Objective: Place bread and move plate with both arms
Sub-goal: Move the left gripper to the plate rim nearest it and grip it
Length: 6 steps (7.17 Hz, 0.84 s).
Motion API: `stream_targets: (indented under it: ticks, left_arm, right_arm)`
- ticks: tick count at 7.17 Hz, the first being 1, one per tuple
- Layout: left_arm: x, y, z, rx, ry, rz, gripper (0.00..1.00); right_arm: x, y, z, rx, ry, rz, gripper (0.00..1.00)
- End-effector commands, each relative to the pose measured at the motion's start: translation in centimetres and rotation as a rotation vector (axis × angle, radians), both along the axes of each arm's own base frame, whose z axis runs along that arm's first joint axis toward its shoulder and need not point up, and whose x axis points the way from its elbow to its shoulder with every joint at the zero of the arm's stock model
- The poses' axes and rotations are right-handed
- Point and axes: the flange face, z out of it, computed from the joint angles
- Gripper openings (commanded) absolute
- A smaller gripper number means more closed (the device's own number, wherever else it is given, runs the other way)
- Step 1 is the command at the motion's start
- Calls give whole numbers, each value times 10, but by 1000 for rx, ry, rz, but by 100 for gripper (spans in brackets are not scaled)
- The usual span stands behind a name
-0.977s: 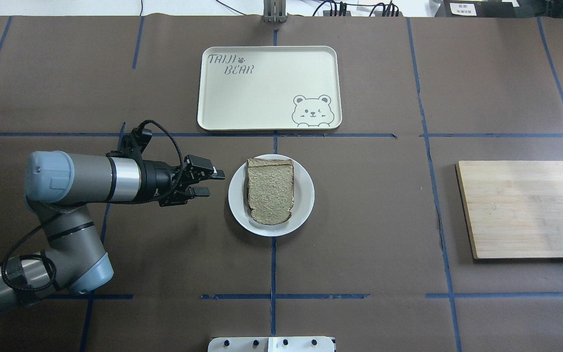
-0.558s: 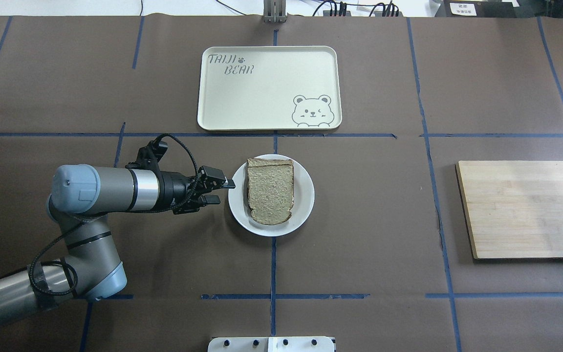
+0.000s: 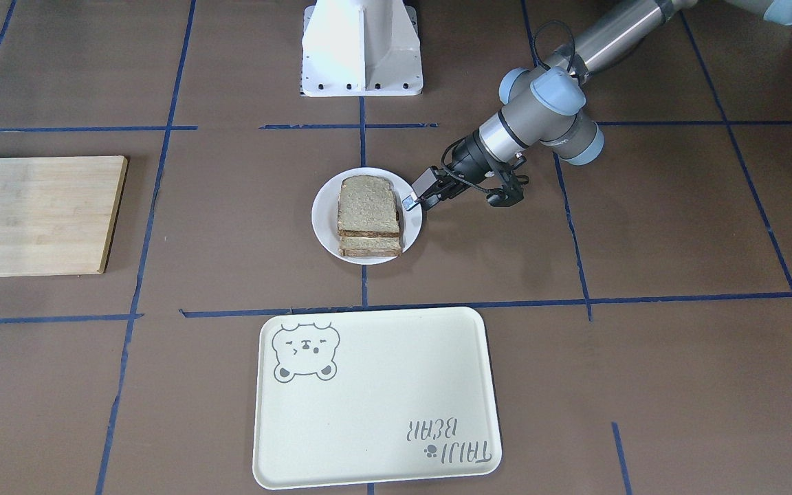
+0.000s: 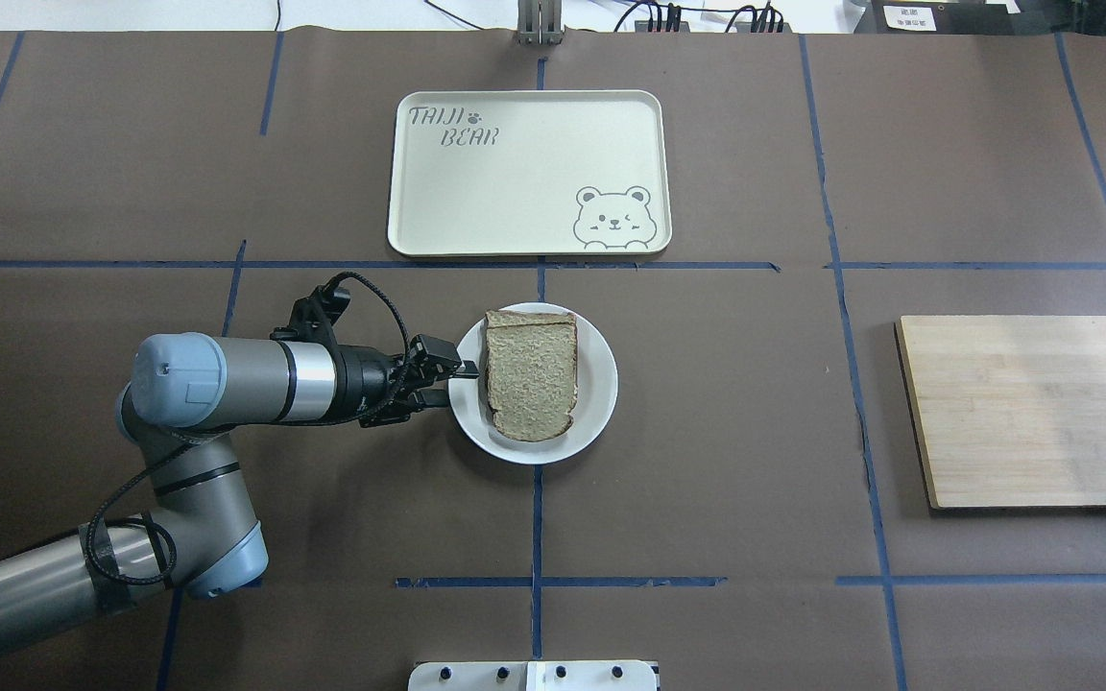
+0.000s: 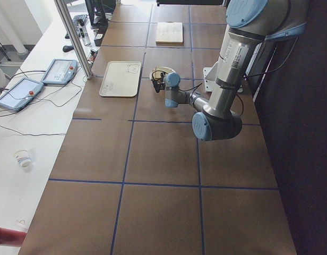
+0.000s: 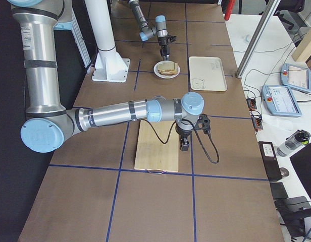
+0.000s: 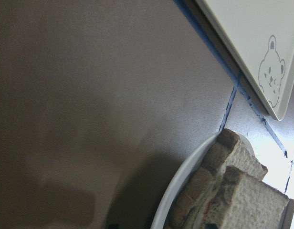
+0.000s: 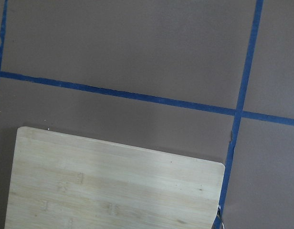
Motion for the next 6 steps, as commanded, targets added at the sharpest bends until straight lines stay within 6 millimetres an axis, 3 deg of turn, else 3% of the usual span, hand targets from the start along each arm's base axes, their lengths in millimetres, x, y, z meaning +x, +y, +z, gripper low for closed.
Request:
stream_targets:
  ticks: [1, 4, 5, 6]
  left_arm:
    - [13, 0, 1, -5, -9, 8, 63]
    - [18, -2, -3, -4, -8, 10, 61]
    - [18, -2, -4, -3, -7, 10, 57]
    - [18, -2, -3, -4, -8, 10, 42]
  right_arm:
    - [2, 0, 0, -1, -4, 4, 100]
    - [3, 1, 1, -3, -4, 5, 100]
    - [3, 0, 0, -1, -4, 5, 100]
    - [3, 0, 3, -7, -3, 7, 100]
